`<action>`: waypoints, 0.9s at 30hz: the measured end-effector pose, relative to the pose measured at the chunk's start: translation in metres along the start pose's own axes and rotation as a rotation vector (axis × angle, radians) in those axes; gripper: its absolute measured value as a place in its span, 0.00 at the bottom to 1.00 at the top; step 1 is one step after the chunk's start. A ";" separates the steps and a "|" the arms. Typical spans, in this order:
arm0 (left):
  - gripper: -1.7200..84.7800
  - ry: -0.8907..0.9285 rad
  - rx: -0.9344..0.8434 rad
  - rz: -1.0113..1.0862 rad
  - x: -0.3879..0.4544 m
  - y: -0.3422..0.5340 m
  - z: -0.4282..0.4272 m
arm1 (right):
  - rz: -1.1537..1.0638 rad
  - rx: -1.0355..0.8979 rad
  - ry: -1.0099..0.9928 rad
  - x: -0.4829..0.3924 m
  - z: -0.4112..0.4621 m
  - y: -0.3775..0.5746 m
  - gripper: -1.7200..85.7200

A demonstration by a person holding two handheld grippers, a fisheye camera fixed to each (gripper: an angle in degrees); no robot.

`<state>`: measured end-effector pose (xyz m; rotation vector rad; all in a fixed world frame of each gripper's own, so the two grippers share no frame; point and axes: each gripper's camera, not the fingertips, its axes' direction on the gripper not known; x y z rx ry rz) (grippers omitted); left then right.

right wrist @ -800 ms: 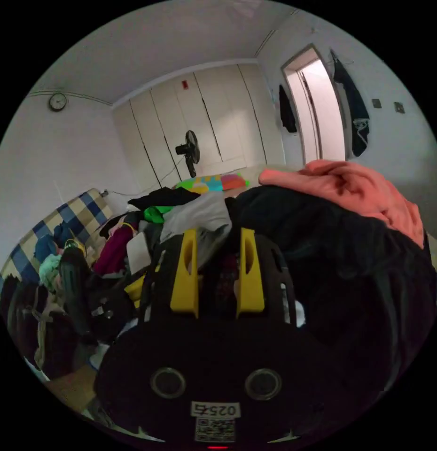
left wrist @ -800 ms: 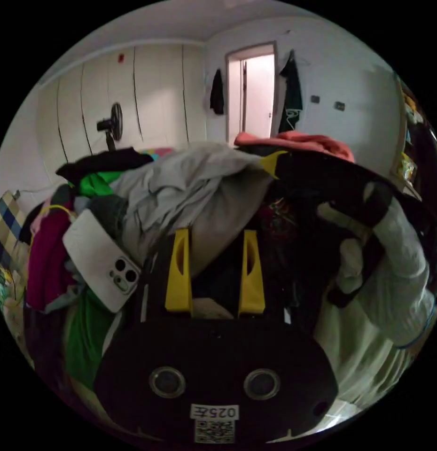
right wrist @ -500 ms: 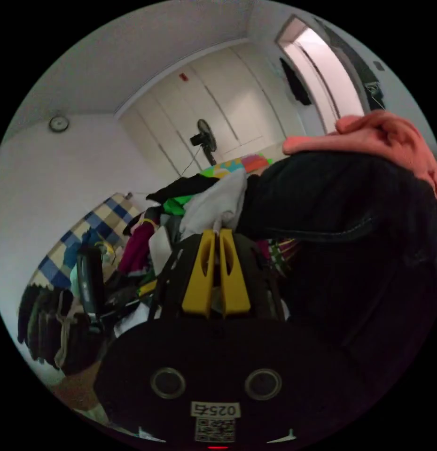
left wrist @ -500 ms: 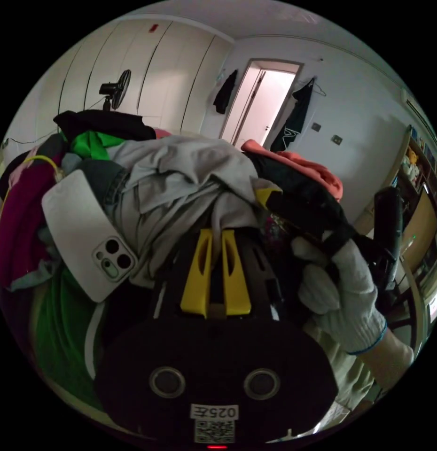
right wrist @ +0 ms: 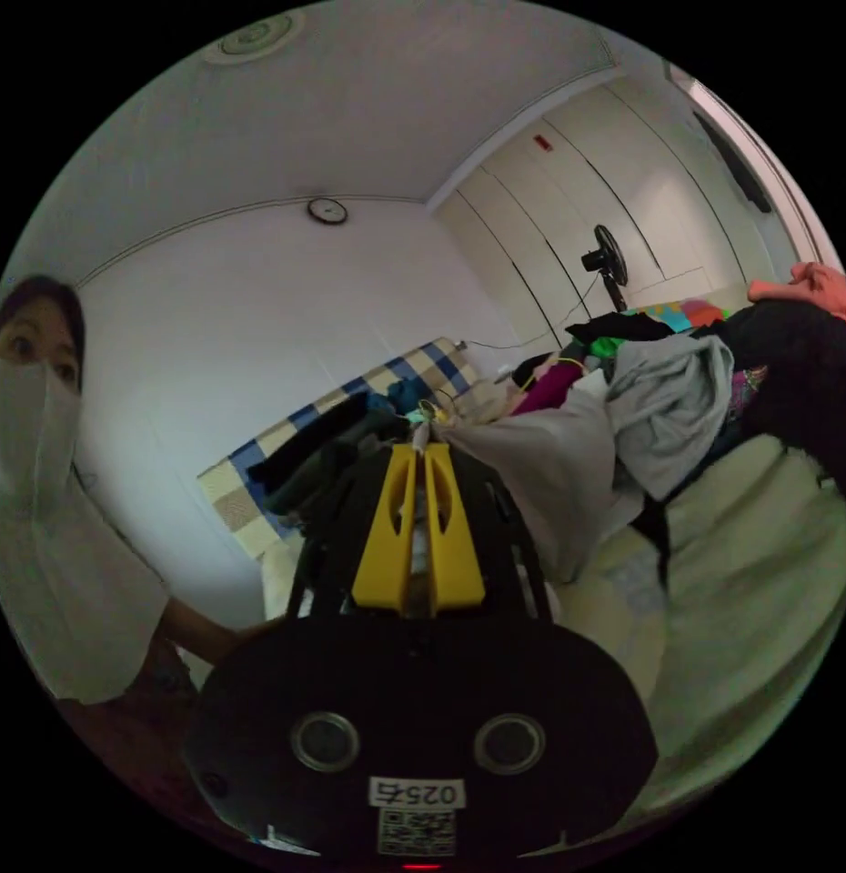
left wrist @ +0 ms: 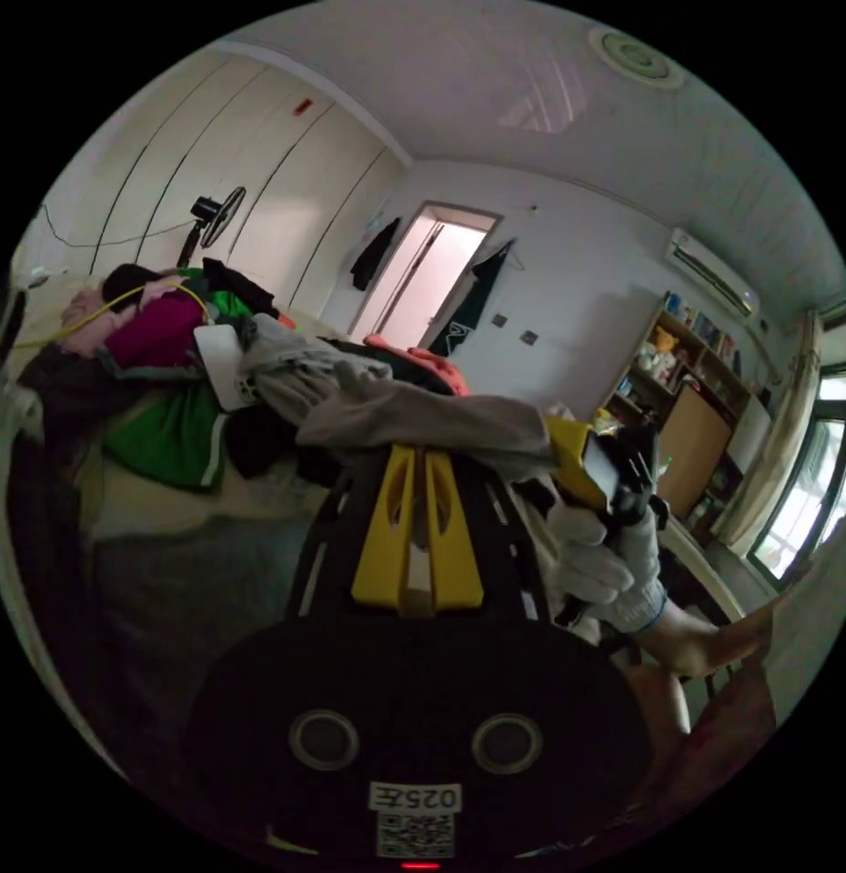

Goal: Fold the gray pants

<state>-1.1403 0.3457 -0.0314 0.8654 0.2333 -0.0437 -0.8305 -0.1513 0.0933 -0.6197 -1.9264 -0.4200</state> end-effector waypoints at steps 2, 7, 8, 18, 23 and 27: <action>0.01 0.065 0.056 -0.027 0.023 0.027 -0.041 | 0.038 0.056 -0.049 -0.029 -0.025 0.025 0.01; 0.01 0.179 0.191 0.052 0.112 0.059 -0.142 | -0.025 0.154 0.066 -0.145 -0.102 0.085 0.02; 0.01 0.198 0.203 0.074 0.122 0.056 -0.152 | -0.049 0.159 0.098 -0.160 -0.111 0.089 0.02; 0.01 0.715 0.553 0.278 0.250 -0.025 -0.281 | -0.073 0.278 0.430 -0.306 -0.215 0.224 0.20; 0.01 0.885 0.605 0.319 0.328 -0.038 -0.306 | -0.089 0.292 0.513 -0.334 -0.220 0.270 0.23; 0.01 0.973 0.606 0.308 0.386 -0.055 -0.327 | -0.060 0.320 0.500 -0.357 -0.234 0.303 0.18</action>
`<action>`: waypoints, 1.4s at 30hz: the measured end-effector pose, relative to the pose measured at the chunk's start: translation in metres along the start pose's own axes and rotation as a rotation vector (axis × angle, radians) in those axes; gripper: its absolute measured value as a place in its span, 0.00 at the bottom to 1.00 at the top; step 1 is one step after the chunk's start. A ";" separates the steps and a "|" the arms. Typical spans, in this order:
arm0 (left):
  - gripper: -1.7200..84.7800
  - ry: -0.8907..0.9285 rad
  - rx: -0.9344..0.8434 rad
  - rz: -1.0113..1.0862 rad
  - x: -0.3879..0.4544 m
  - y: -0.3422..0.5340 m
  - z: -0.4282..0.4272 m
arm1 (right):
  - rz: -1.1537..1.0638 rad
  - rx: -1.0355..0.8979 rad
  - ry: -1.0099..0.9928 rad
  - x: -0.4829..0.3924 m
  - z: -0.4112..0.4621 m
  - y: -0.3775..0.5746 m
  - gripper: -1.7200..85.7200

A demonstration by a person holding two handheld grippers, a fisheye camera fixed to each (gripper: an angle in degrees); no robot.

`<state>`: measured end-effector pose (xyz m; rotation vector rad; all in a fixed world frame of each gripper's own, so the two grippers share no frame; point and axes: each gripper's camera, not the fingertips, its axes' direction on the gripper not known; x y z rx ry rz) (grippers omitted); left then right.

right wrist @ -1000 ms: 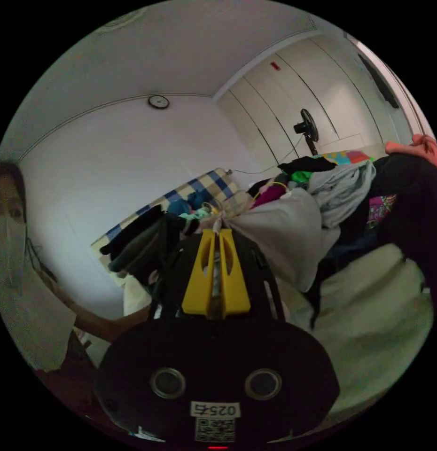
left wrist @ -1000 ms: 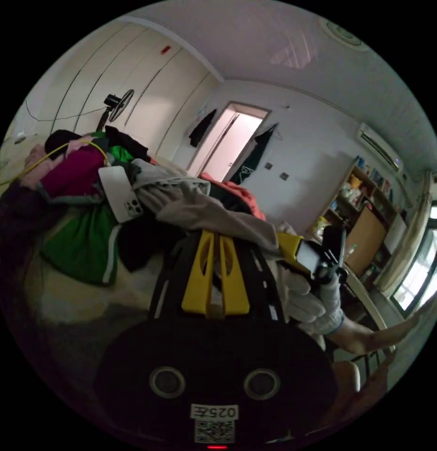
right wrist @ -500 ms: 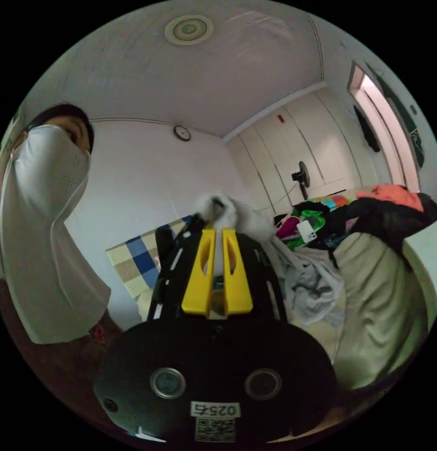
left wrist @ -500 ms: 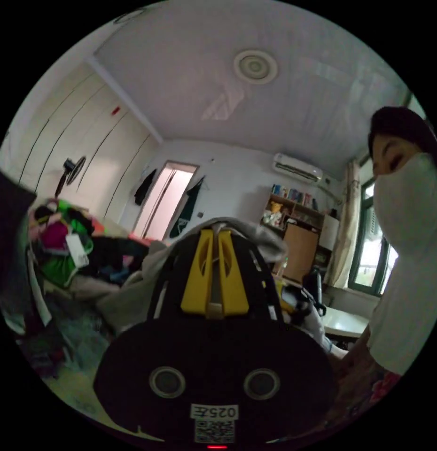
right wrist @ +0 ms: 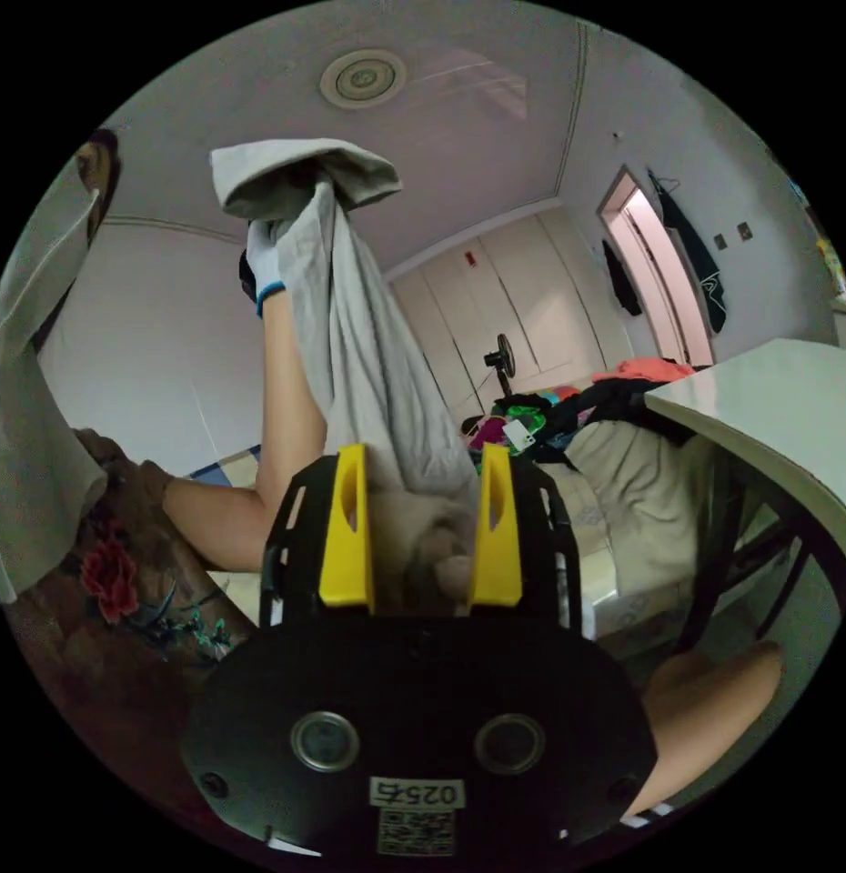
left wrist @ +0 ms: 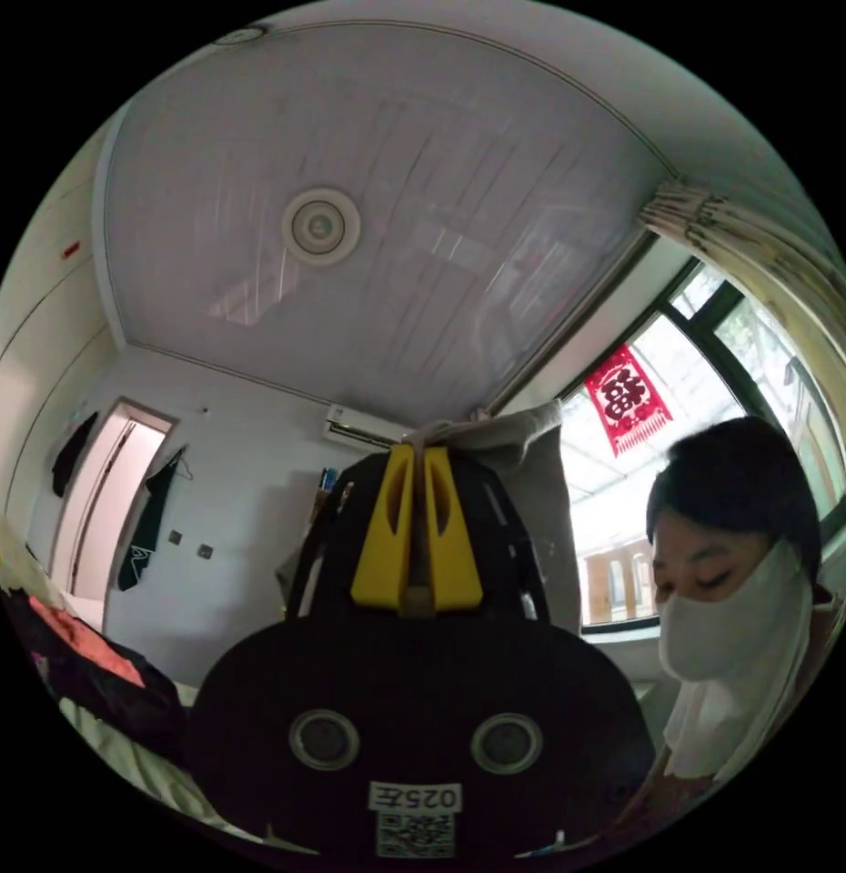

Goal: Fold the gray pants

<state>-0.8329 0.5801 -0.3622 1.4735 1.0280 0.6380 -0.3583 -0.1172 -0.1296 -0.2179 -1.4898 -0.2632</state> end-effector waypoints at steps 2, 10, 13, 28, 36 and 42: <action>0.01 0.103 0.020 -0.042 0.011 -0.010 0.012 | -0.013 -0.001 0.058 -0.006 -0.023 0.007 0.15; 0.01 0.163 0.089 -0.002 0.084 -0.046 0.038 | -0.117 -0.018 0.144 -0.063 -0.129 0.021 0.07; 0.01 0.120 0.079 0.048 0.102 -0.062 0.040 | -0.168 -0.036 0.185 -0.089 -0.142 0.013 0.20; 0.01 0.085 0.035 0.039 0.025 -0.058 0.088 | -0.195 -0.316 -0.148 -0.055 -0.098 0.038 0.05; 0.00 0.129 0.050 -0.068 -0.063 -0.009 0.143 | -0.300 -0.200 0.840 -0.124 -0.298 -0.029 0.01; 0.00 0.107 0.051 -0.215 -0.131 0.073 0.154 | -0.368 -0.113 1.433 -0.209 -0.428 -0.109 0.01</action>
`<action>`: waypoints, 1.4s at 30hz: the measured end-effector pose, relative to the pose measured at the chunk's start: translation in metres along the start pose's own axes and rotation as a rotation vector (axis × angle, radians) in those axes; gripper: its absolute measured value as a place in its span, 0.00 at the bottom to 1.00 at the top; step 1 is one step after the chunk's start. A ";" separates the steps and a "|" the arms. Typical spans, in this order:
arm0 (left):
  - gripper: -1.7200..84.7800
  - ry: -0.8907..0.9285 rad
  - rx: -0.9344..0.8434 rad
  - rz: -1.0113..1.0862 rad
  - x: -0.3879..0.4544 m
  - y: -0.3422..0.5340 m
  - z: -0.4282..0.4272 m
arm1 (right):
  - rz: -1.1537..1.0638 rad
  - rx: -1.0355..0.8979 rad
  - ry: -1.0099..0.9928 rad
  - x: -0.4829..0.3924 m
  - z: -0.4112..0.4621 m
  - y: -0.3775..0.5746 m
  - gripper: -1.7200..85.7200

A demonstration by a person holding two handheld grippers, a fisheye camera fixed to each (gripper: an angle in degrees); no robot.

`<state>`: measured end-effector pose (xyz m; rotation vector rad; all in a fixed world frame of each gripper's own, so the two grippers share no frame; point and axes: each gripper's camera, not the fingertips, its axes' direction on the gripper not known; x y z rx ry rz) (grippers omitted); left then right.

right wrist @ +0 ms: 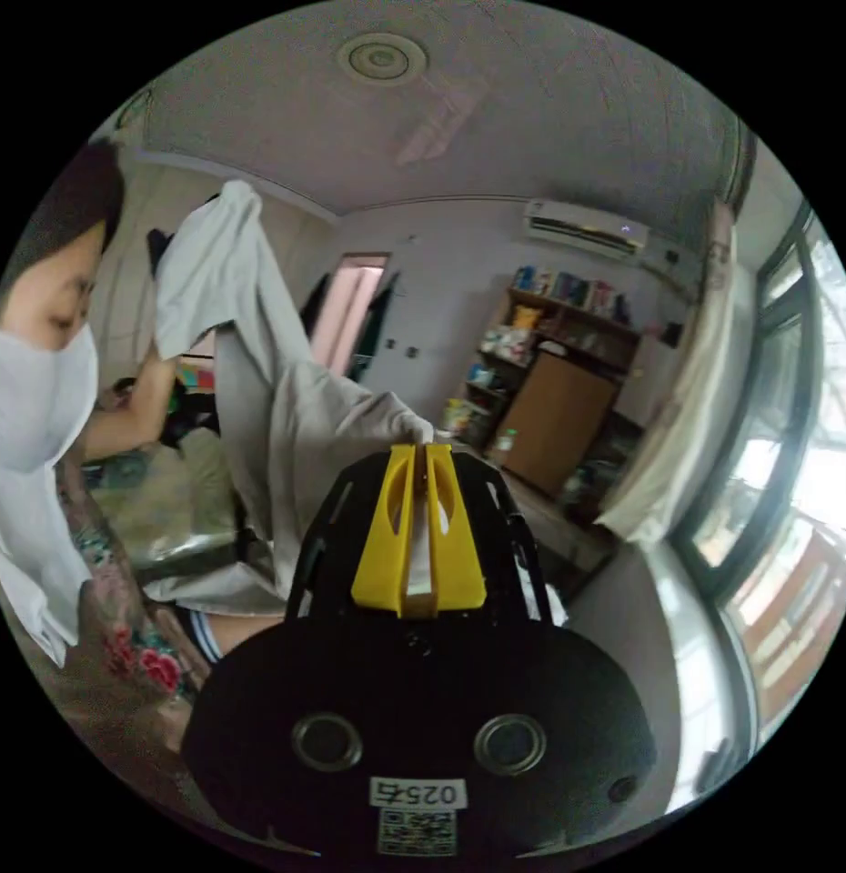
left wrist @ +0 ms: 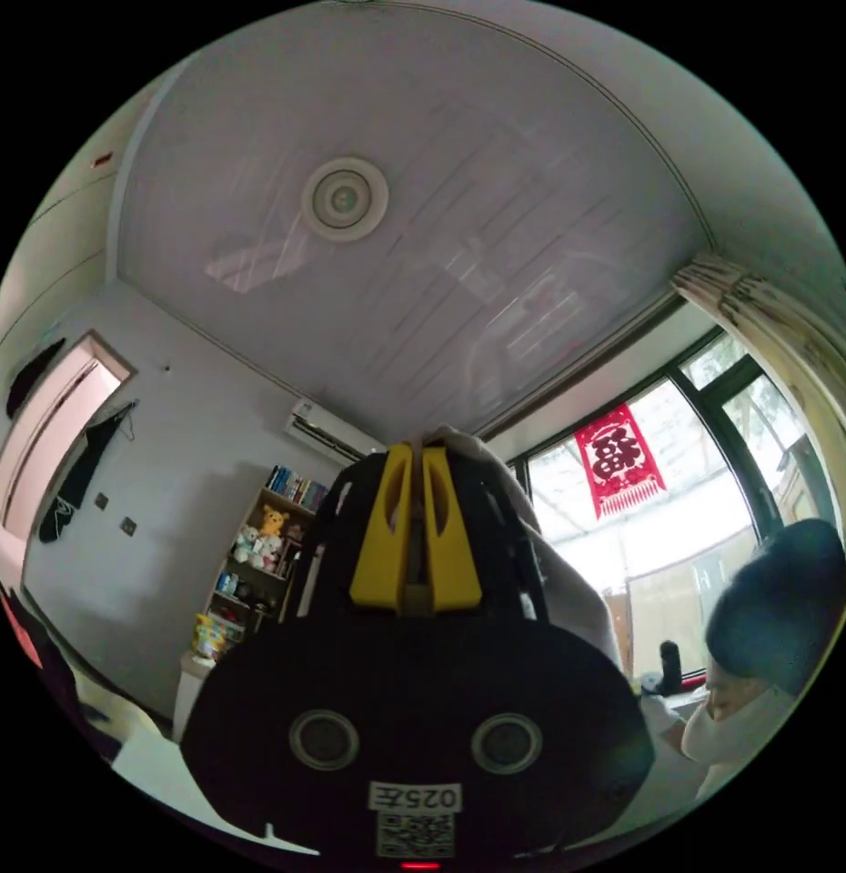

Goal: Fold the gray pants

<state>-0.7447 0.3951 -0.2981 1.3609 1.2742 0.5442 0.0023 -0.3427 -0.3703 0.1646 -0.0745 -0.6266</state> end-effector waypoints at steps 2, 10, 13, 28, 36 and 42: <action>0.00 0.048 -0.039 -0.094 -0.034 0.034 -0.002 | 0.029 0.001 0.066 0.047 -0.002 -0.021 0.01; 0.00 -0.108 -0.478 -0.413 -0.180 0.239 -0.023 | 0.044 -0.274 -0.413 0.123 0.274 -0.039 0.02; 0.01 -0.287 -0.765 -0.437 -0.227 0.305 -0.042 | 0.167 -0.537 -0.766 0.091 0.412 0.046 0.05; 0.20 -0.886 -0.940 0.307 -0.176 0.308 -0.074 | 0.430 -0.249 -0.587 0.113 0.227 0.289 0.23; 0.16 -0.699 -1.164 -0.075 -0.262 0.341 -0.057 | 0.973 0.025 -0.053 0.038 0.011 0.509 0.26; 0.19 -0.744 -1.005 -0.212 -0.263 0.320 -0.149 | 1.391 0.186 0.221 -0.012 -0.044 0.694 0.31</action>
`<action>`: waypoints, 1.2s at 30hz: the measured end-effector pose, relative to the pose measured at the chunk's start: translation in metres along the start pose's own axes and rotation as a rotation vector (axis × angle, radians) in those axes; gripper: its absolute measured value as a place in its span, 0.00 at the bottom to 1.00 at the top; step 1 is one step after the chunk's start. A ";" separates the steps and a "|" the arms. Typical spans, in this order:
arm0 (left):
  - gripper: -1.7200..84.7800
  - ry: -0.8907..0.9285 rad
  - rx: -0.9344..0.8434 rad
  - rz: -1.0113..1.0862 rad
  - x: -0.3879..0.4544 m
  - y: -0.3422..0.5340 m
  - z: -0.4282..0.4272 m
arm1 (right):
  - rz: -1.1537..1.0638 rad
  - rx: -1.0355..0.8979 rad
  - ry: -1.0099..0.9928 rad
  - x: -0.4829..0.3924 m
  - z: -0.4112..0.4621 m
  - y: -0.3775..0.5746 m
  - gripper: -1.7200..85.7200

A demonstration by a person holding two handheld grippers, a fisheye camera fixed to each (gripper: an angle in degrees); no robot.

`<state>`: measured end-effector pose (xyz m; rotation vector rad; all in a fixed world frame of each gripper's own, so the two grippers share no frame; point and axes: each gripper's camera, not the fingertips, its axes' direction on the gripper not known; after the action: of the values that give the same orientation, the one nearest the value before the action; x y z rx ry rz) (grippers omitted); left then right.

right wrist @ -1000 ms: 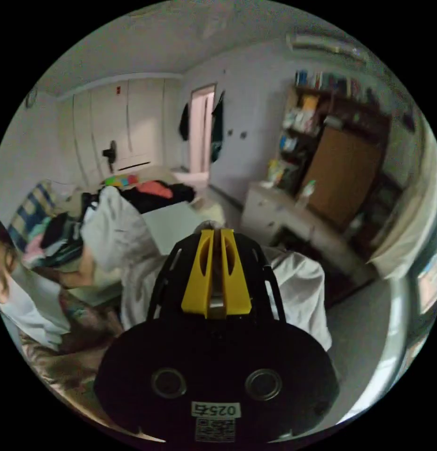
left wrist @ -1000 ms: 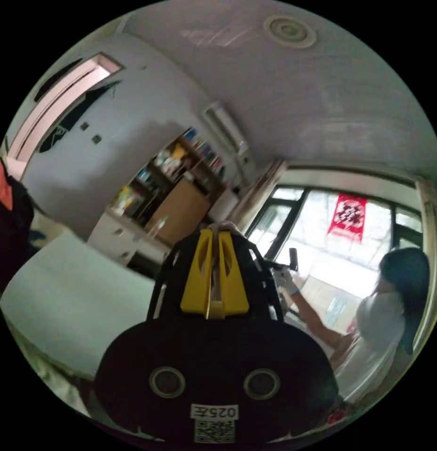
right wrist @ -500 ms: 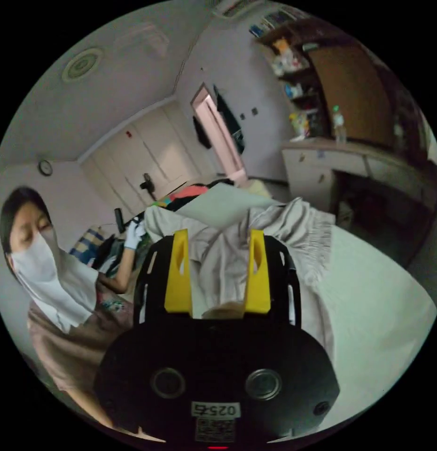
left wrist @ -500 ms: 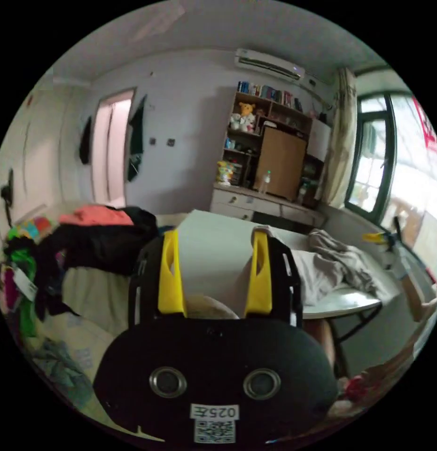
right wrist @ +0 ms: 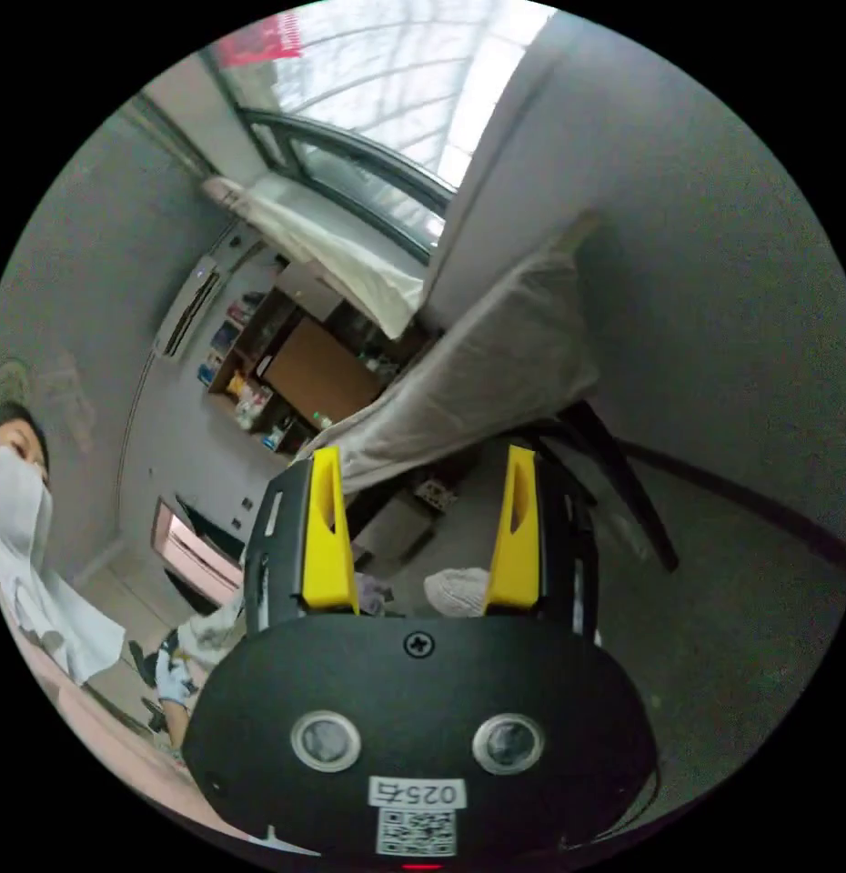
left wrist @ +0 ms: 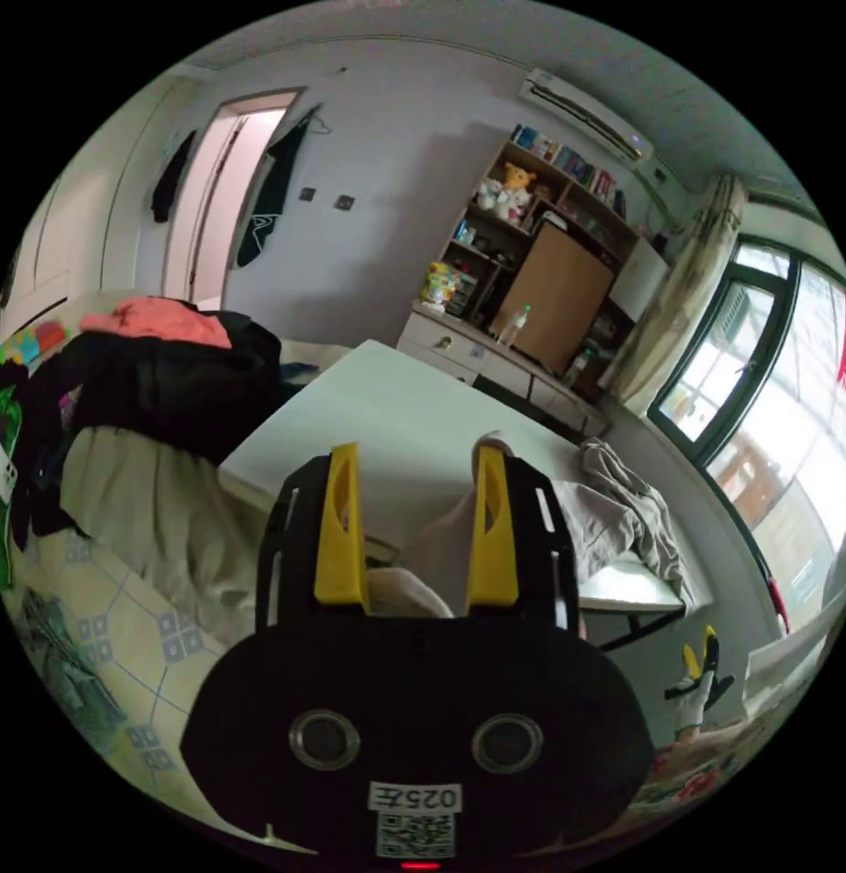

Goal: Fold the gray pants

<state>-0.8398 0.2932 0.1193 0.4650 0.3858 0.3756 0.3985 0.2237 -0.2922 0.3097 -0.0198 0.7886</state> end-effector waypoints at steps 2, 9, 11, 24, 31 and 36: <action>0.19 0.005 0.027 0.019 -0.009 0.026 -0.012 | 0.118 0.053 -0.101 0.036 0.004 0.007 0.32; 0.17 0.135 -0.069 0.164 -0.046 0.101 -0.054 | 0.258 0.091 -0.337 0.091 0.059 0.003 0.26; 0.18 0.197 -0.061 0.048 -0.076 0.110 -0.059 | 0.245 0.146 -0.421 0.090 0.061 -0.004 0.20; 0.17 0.125 0.179 0.305 0.071 0.118 -0.095 | -0.217 0.194 -0.332 -0.146 0.053 -0.059 0.01; 0.21 0.466 0.205 0.551 0.207 0.073 -0.025 | -0.777 -0.502 -1.017 -0.505 0.229 0.030 0.02; 0.18 0.384 0.220 0.391 0.169 0.015 -0.020 | -1.087 -0.871 -1.181 -0.664 0.288 0.170 0.12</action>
<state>-0.7067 0.3860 0.0648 0.6886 0.7162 0.8128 -0.1626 -0.2061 -0.0599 -0.1118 -1.1764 -0.5944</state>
